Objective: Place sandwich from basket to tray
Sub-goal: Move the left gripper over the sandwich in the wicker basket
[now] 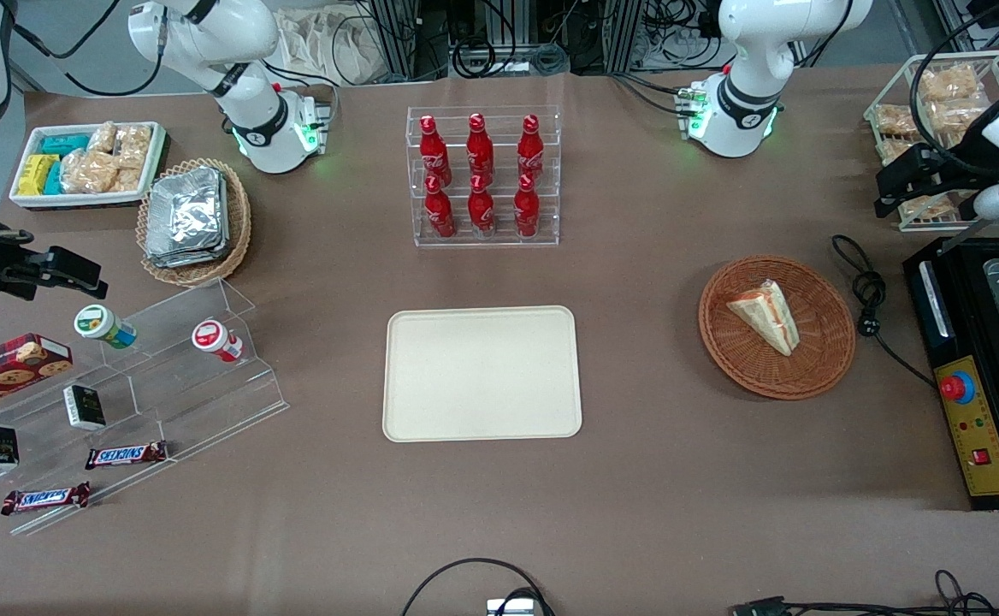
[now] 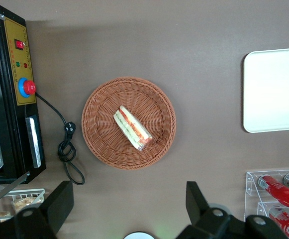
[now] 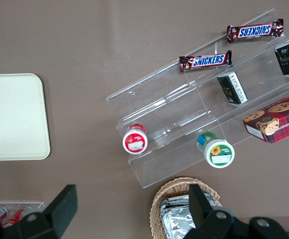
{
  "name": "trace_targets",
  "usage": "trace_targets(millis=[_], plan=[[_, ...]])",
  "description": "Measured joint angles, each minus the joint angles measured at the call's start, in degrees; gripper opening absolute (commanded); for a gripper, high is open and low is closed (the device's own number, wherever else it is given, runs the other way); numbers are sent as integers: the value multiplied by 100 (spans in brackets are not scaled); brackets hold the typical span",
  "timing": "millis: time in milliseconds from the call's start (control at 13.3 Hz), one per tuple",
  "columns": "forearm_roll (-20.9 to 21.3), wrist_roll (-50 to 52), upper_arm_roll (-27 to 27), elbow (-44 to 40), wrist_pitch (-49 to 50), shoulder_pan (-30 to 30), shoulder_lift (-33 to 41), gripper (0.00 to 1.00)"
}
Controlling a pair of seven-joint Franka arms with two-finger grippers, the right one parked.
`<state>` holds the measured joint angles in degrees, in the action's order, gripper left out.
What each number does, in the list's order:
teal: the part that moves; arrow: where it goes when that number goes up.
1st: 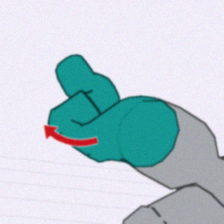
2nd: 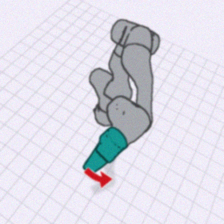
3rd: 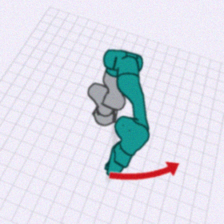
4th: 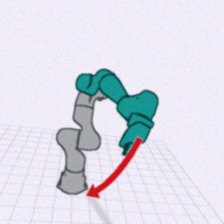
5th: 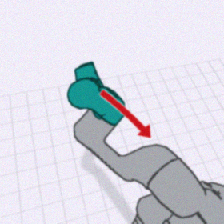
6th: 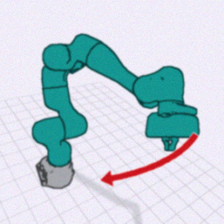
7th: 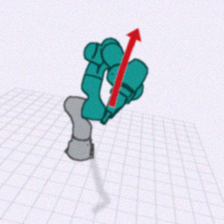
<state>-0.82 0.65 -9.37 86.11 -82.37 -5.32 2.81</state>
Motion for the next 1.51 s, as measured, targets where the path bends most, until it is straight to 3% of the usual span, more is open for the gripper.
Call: trace_targets(millis=[678,1205,1507], plan=[[180,282,32,382,-227,-18,-186,100],[186,1601,82,3037,-2565,-174,464,100],[129,2130,84,3965,-3310,-175,653,100]])
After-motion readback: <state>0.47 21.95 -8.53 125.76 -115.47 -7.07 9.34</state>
